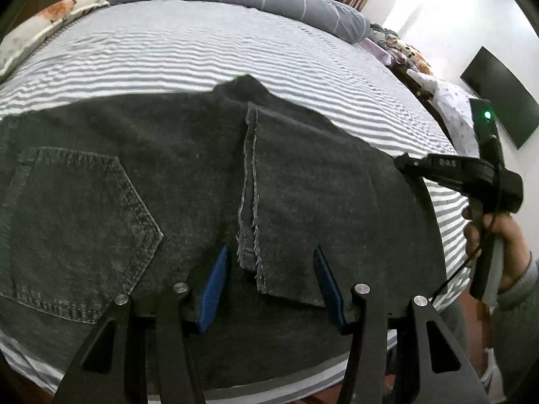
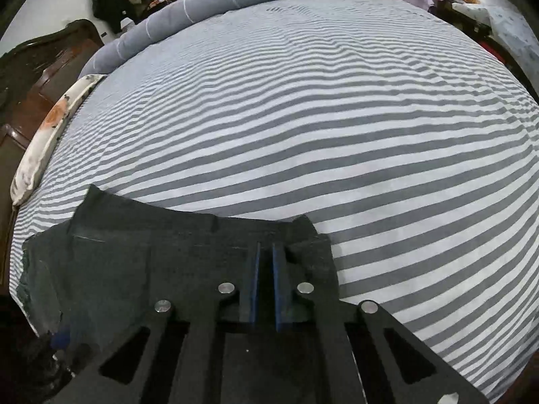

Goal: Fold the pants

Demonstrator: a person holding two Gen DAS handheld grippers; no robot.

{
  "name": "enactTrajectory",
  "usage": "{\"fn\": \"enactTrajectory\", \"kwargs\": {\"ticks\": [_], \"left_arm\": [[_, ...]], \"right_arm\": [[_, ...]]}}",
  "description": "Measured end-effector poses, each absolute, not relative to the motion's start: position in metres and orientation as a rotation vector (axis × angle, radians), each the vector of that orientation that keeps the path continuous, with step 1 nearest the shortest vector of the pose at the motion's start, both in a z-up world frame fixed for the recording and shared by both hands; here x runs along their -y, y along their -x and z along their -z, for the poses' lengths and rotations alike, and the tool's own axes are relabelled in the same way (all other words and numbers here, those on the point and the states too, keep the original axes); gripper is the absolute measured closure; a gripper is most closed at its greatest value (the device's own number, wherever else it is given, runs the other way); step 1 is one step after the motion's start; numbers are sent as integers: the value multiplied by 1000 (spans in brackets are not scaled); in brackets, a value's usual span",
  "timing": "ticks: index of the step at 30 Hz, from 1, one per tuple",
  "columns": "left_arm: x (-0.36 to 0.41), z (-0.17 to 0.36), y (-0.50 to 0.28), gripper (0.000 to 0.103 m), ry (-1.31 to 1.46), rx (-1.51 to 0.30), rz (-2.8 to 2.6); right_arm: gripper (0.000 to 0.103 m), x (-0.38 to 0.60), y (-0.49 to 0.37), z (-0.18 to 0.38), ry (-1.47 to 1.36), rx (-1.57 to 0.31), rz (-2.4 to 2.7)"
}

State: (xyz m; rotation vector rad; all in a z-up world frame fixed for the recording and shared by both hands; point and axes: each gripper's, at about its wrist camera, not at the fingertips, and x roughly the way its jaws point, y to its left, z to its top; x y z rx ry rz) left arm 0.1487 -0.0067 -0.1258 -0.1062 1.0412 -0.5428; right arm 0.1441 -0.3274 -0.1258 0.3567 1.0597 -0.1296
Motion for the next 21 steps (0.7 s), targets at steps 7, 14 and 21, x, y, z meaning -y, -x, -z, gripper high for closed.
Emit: {"fn": "enactTrajectory", "kwargs": {"ticks": [7, 14, 21], "left_arm": [[23, 99, -138, 50, 52, -919, 606], [47, 121, -131, 50, -26, -985, 604], [52, 133, -123, 50, -80, -969, 582]], "right_arm": [[62, 311, -94, 108, -274, -1062, 113], [64, 301, -50, 122, -279, -1147, 87], [62, 281, -16, 146, -196, -1214, 69]]}}
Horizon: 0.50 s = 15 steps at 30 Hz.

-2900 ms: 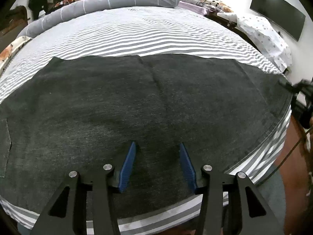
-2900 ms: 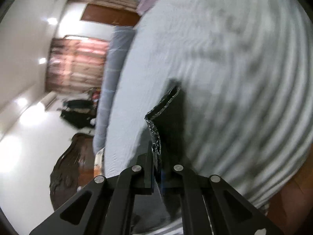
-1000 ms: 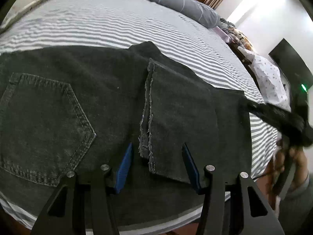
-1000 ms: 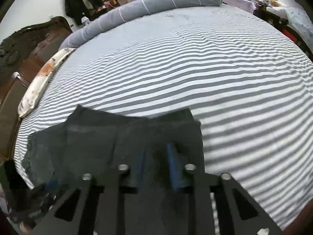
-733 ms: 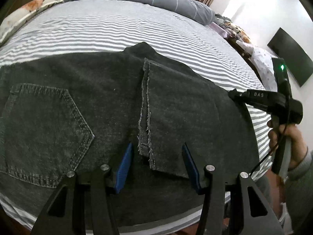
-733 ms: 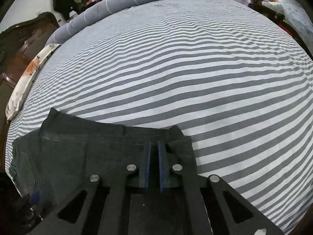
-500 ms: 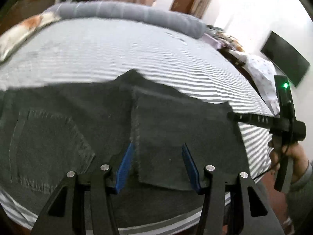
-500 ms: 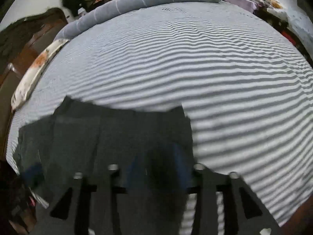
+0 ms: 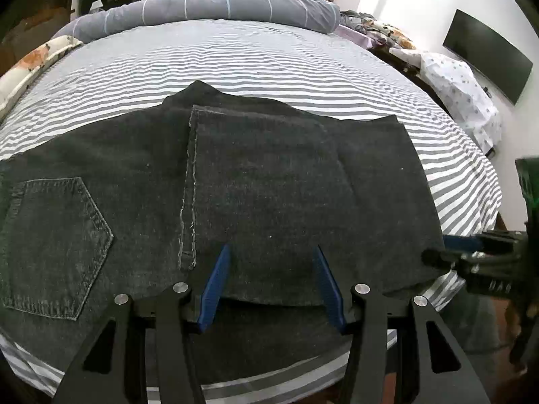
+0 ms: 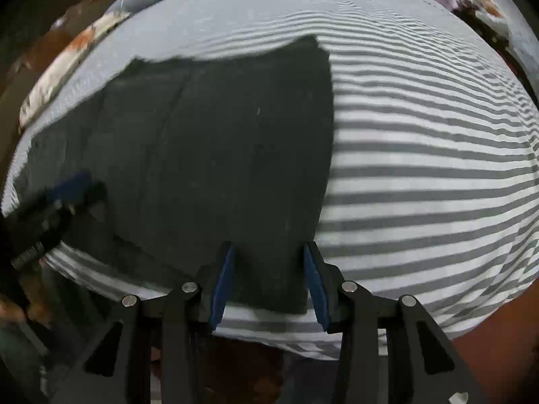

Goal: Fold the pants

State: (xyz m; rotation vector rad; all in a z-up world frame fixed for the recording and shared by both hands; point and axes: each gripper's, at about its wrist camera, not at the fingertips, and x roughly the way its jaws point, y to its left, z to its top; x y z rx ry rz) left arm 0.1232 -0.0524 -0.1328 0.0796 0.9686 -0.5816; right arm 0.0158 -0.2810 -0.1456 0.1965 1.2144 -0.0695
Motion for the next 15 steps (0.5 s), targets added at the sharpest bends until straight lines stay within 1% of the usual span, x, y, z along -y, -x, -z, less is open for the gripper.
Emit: {"fn": "enactTrajectory", "kwargs": {"ticks": [4, 8, 12, 15], "left_arm": [[53, 135, -123, 50, -84, -961, 573], [47, 131, -124, 50, -41, -964, 584], [17, 115, -124, 50, 65, -950, 573], [-21, 99, -124, 50, 125, -917, 537]], "right_arm": [[58, 276, -18, 151, -150, -1221, 89], [55, 280, -20, 153, -174, -1246, 101], [53, 291, -22, 149, -233, -1264, 96], [54, 291, -21, 133, -216, -1227, 117]]}}
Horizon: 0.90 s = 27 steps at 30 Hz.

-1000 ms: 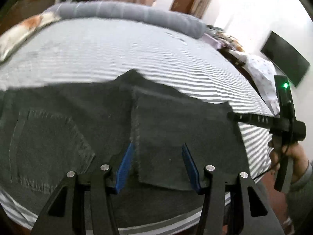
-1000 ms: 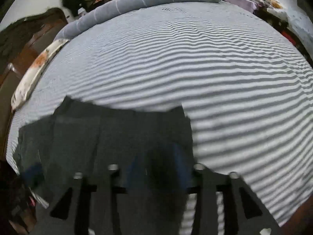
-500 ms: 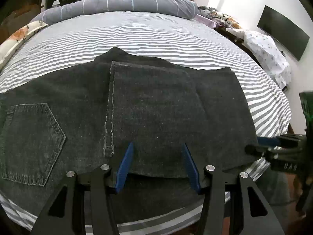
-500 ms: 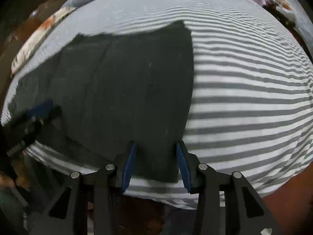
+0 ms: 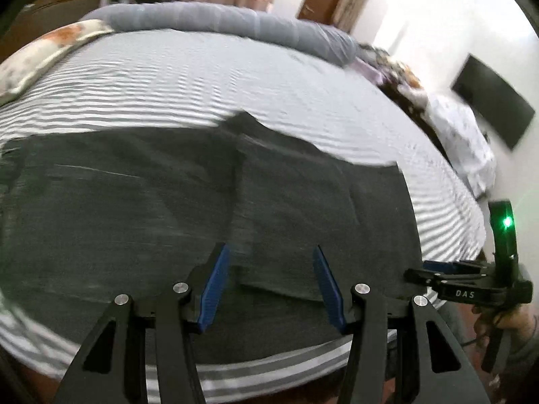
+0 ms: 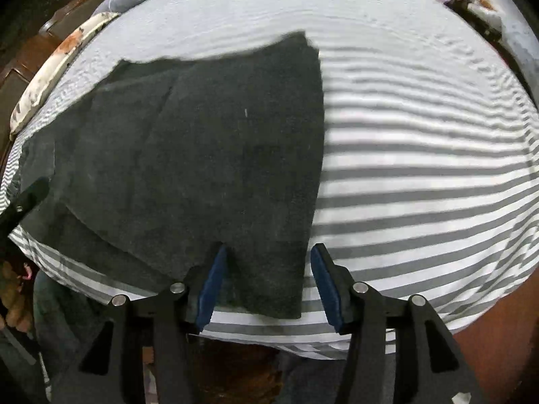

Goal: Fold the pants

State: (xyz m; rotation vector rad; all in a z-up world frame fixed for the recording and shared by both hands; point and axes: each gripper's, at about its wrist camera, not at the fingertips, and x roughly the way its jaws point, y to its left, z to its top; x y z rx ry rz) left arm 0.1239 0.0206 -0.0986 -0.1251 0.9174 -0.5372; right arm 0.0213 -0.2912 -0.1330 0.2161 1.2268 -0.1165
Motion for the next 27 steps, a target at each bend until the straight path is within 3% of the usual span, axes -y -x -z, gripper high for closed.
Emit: {"fn": "enactTrajectory", "kwargs": {"ticks": [6, 15, 27], "left_arm": [[-120, 84, -126, 50, 316, -887, 395], [-243, 107, -122, 49, 616, -876, 174], [-297, 155, -136, 49, 911, -888, 224]], "right_arm": [[52, 268, -34, 94, -152, -1123, 52], [52, 183, -83, 104, -134, -1167, -103], [47, 130, -114, 125, -67, -1198, -123]]}}
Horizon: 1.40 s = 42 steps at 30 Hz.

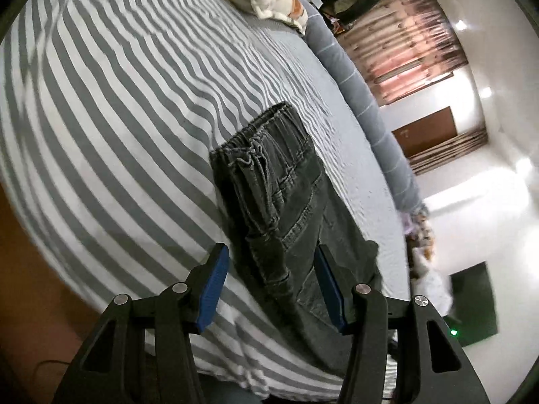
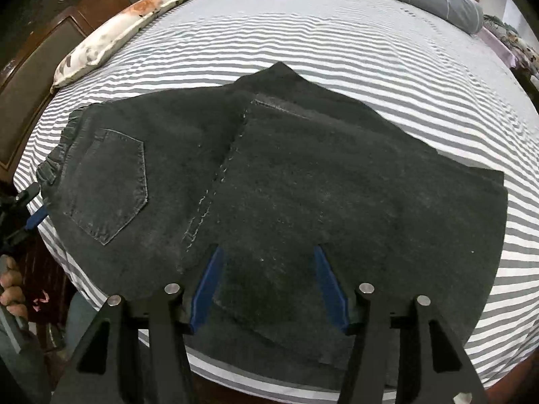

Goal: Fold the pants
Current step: 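Grasp the elastic waistband with the left gripper and lift it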

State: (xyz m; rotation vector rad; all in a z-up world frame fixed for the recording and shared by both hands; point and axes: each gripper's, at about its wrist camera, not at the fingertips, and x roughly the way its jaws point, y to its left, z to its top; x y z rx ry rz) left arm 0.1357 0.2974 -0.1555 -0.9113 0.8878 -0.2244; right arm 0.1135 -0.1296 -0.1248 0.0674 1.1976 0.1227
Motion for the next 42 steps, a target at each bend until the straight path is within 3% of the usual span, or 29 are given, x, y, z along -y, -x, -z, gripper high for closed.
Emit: {"fn": "enactTrajectory", "kwargs": {"ticks": [10, 21, 22, 23, 26, 42], "left_arm": [[-303, 181, -148, 49, 1001, -897, 239], [-273, 164, -162, 50, 821, -872, 171], [-270, 163, -162, 55, 802, -867, 158], [-267, 162, -162, 67, 783, -867, 139], [-268, 164, -160, 74, 784, -849, 157], [-269, 173, -161, 69, 804, -851, 162]], "right_arm": [[35, 116, -115, 133, -4, -1203, -112], [26, 114, -118, 136, -21, -1195, -102], [25, 113, -118, 137, -16, -1193, -102], [25, 113, -118, 137, -14, -1191, -102], [21, 111, -118, 138, -7, -1187, -106], [10, 99, -118, 144, 33, -1178, -92]]}}
